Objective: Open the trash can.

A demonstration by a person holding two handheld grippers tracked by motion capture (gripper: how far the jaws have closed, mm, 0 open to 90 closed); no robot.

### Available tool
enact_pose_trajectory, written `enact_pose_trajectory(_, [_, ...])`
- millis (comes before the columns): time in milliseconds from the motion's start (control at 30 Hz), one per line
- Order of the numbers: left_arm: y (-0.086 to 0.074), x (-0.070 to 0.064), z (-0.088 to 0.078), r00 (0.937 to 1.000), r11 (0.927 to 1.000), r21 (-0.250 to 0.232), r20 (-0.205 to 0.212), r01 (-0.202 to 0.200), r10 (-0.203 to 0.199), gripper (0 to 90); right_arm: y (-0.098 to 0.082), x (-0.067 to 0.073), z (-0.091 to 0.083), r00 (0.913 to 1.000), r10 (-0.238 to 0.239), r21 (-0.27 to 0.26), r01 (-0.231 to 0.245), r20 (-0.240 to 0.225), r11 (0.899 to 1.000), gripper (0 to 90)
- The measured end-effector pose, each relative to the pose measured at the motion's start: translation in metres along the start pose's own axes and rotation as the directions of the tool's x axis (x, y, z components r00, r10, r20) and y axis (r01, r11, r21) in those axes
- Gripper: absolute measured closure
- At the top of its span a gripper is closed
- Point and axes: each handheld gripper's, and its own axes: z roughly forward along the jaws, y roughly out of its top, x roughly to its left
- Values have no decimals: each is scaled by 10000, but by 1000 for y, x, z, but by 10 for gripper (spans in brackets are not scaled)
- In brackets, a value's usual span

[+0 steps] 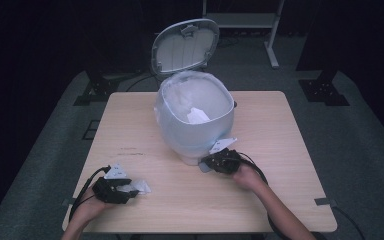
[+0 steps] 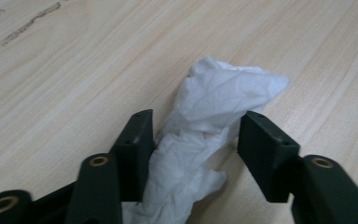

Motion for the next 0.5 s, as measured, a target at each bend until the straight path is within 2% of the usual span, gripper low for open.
enact_pose_trajectory(300, [0, -4, 1, 9999, 9996, -256, 71, -124, 126, 666, 0, 0, 0, 10000, 4, -18, -4, 13, 10000, 842])
enact_pose_trajectory(500, [-1, -1, 1, 9998, 9993, -341, 74, 161, -159, 766, 0, 0, 0, 10000, 22, -20, -22, -24, 10000, 841])
